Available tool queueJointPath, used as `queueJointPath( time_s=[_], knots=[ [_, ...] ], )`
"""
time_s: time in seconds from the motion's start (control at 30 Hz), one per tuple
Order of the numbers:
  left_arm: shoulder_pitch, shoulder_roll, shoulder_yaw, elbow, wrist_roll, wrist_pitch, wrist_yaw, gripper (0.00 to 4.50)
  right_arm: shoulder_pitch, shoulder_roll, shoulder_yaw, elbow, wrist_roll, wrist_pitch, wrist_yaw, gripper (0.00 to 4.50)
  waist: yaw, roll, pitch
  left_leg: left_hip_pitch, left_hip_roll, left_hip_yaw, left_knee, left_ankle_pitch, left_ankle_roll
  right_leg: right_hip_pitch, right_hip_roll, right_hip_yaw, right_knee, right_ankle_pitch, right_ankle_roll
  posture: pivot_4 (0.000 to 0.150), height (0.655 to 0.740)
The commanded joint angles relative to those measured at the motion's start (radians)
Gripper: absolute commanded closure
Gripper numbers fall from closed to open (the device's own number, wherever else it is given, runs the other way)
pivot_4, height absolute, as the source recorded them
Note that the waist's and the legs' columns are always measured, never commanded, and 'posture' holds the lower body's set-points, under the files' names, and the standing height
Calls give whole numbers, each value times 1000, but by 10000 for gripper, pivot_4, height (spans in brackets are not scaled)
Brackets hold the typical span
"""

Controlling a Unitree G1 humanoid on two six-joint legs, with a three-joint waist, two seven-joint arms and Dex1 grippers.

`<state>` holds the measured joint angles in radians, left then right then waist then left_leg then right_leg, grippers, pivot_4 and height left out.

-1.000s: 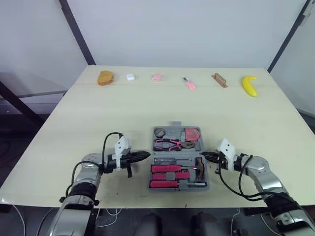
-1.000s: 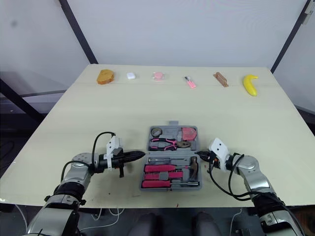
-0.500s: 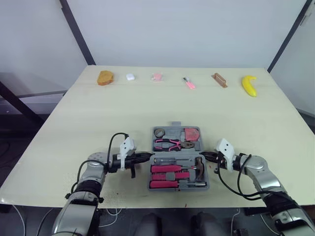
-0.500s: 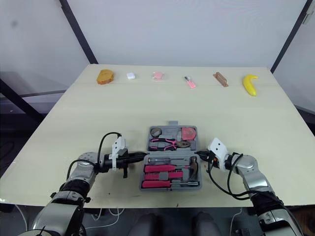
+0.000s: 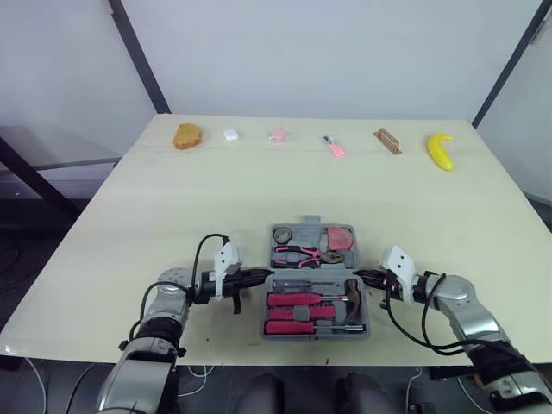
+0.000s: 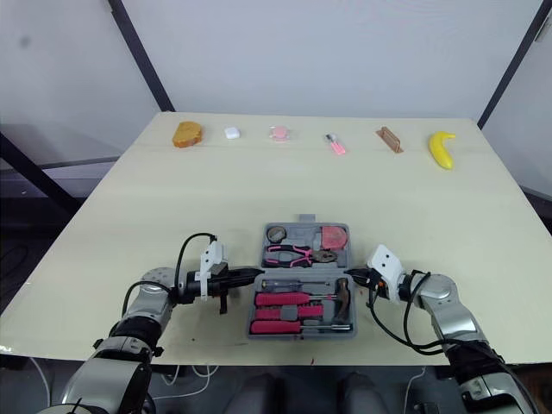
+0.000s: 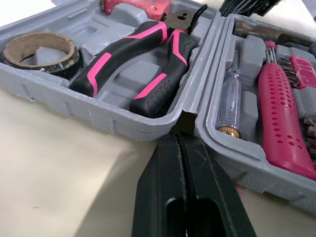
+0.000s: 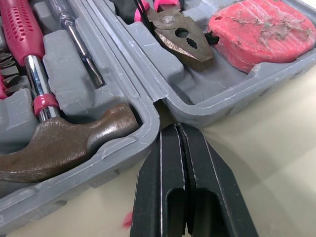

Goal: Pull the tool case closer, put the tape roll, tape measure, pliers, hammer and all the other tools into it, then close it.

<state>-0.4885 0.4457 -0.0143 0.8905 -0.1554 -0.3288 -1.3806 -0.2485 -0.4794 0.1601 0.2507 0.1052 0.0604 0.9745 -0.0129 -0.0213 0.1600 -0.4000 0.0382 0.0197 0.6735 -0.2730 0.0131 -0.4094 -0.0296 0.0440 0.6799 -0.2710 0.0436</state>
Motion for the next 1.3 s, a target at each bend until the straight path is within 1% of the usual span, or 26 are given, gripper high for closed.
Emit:
queueJointPath(
  time_s=[0.03, 0.4, 0.8, 1.0, 1.3],
  knots=[
    [27, -17, -39, -44, 5, 9, -40, 44491, 21, -2, 21, -77, 23, 13, 31, 45000, 0, 0, 0, 0, 0, 0, 0, 0, 0, 0, 0, 0, 0, 0, 0, 1500, 7400],
    [97, -3, -66, -182, -5, 80, -78, 44491, 73, -24, 22, -137, 24, 50, 35, 45000, 0, 1, -1, 0, 0, 0, 0, 0, 0, 0, 0, 0, 0, 0, 0, 1500, 7400],
    [92, 5, -68, -191, 4, 88, -64, 44491, 92, -27, 32, -170, 32, 89, 49, 45000, 0, 1, -1, 0, 0, 0, 0, 0, 0, 0, 0, 0, 0, 0, 0, 1500, 7400],
    [92, 15, -58, -219, -3, 108, -53, 44491, 80, -35, 15, -152, 24, 70, 37, 45000, 0, 1, -1, 0, 0, 0, 0, 0, 0, 0, 0, 0, 0, 0, 0, 1500, 7400],
    [118, 78, -6, -281, -33, 127, -16, 44491, 111, -105, -38, -187, 63, 95, 60, 45000, 0, 1, -1, 0, 0, -1, 0, 0, 0, 0, 0, 0, 0, 0, 0, 1500, 7400]
  ],
)
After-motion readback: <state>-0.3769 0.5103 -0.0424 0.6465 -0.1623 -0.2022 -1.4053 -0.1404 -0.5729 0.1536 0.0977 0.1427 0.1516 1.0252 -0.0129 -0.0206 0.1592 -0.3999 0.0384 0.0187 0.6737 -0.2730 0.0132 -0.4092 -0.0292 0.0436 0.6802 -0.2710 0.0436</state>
